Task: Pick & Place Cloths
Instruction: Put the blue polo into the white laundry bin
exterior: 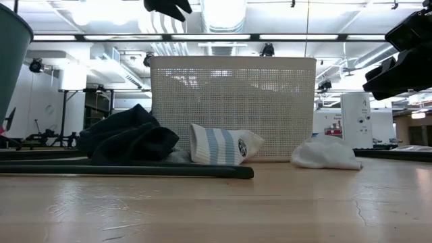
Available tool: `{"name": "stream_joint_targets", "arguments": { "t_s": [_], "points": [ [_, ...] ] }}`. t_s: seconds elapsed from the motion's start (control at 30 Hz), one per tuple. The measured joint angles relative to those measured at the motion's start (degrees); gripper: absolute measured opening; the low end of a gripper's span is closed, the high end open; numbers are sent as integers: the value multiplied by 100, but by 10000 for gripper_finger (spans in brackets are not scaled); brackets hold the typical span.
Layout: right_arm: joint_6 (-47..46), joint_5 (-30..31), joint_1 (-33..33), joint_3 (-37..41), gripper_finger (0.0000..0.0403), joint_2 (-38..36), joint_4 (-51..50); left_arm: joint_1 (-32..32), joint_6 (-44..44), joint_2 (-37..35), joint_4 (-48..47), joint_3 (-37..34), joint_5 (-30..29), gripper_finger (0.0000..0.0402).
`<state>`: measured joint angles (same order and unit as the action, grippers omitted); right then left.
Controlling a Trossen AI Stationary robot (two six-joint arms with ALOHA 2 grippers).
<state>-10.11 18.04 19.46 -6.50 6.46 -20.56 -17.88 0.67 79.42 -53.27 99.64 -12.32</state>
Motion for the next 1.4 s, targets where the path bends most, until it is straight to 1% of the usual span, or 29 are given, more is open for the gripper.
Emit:
{"name": "stream_joint_targets", "arguments": {
  "t_s": [0.17,0.3,0.53,0.73,0.8,0.9,1.07,1.17,1.27,1.33,1.4],
  "points": [
    [0,2,0,0,8,0,2,48,60,-297,91,-442,1,264],
    [0,1,0,0,8,0,1,38,121,-552,353,-1046,-27,264],
    [0,0,0,0,8,0,0,39,165,-1166,1388,-2322,-48,265],
    [0,2,0,0,8,-2,0,39,190,-1760,2456,-3459,-63,265],
    [0,2,0,0,8,0,0,39,195,-1905,2671,-3834,-65,265],
    [0,0,0,0,8,0,2,39,144,-2004,2717,-4272,-76,265],
    [0,1,0,-1,8,0,0,39,116,-2126,2644,-4616,-302,264],
    [0,2,0,0,8,0,0,39,240,-2277,2545,-4636,-361,261],
    [0,2,0,-1,8,-2,1,39,346,-2531,2328,-4610,-563,258],
    [0,2,0,0,8,0,0,45,352,-2705,2170,-4600,-890,257],
    [0,0,0,0,8,0,0,44,265,-2812,1947,-4616,-1525,257]
  ]
}}
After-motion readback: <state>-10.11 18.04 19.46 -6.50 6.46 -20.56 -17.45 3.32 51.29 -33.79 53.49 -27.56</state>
